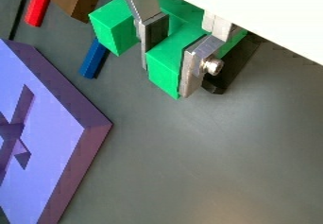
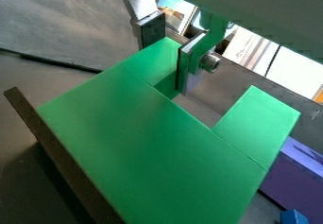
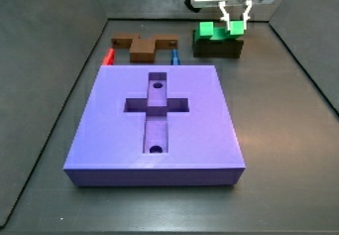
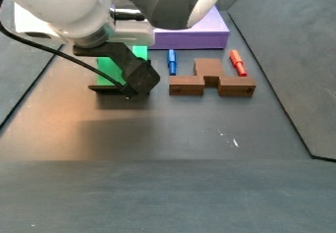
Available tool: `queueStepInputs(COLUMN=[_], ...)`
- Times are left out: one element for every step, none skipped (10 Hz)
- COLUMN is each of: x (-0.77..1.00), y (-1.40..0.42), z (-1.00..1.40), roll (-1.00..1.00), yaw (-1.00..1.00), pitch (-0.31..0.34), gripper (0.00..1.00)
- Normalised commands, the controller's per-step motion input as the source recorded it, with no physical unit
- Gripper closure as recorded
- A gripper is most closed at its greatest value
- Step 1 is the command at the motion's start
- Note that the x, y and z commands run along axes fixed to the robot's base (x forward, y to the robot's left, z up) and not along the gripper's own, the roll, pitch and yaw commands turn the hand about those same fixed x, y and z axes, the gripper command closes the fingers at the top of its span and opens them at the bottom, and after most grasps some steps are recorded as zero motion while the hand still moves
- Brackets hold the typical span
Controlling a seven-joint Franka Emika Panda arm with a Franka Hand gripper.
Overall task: Pick up the green object. Move up. Place the green object on the fixture. Regrasp the green object. Move to above the board. Insert the green object.
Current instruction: Place the green object on the fixture, then regrasp the green object.
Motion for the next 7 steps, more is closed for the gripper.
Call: queueStepInputs(x=[0.00,0.00,0.41,0.00,0.30,0.20,0.17], y=[0.00,0.00,0.00,0.00,0.00,0.00,-0.05], z=[0.00,0.00,0.95,1.00,1.00,1.00,0.92], roll=[0.00,0.00,0.30,0.41,0.44,0.57,0.79], yaw=[0.00,0.00,0.13,0.08,0.08,0.04,0.08], pitch=[0.000,0.000,0.000,-0.069,-0.054,-0.074,-0.097], gripper=[1.00,0.00,0.00,0.00,0.00,0.00,0.00])
